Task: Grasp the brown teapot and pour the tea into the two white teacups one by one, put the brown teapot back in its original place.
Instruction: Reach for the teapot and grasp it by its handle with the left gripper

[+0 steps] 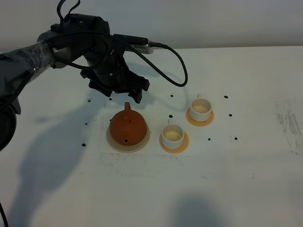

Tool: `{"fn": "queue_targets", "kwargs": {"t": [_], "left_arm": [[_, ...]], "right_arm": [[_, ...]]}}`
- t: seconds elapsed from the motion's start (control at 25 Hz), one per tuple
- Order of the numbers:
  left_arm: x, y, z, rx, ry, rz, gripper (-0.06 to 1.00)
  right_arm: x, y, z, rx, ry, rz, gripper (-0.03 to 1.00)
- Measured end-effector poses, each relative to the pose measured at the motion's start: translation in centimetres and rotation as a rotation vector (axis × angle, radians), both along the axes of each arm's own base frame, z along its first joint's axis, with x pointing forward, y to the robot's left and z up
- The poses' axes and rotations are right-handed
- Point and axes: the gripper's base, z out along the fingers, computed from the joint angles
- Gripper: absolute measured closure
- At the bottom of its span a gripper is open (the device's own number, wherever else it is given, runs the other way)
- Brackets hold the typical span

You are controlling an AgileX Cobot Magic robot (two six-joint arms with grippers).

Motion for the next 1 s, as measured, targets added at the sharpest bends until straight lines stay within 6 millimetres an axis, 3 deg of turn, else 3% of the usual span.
{"fn": "queue_targets", "kwargs": {"t": [0.28, 0.64, 1.0], "left_arm": [[0.3, 0.3, 0.0, 0.019, -0.022, -0.001, 0.2], [0.9, 0.2, -2.6, 0.02, -0.022, 0.006, 0.24], [1.0, 1.0, -2.7, 0.084, -0.02, -0.012, 0.28]], "right_arm": [[0.0, 0.0, 0.0, 0.0, 0.0, 0.0, 0.7], [0.0, 0.0, 0.0, 0.0, 0.0, 0.0, 0.7], [0.0, 0.0, 0.0, 0.001, 0.0, 0.0, 0.7]]}}
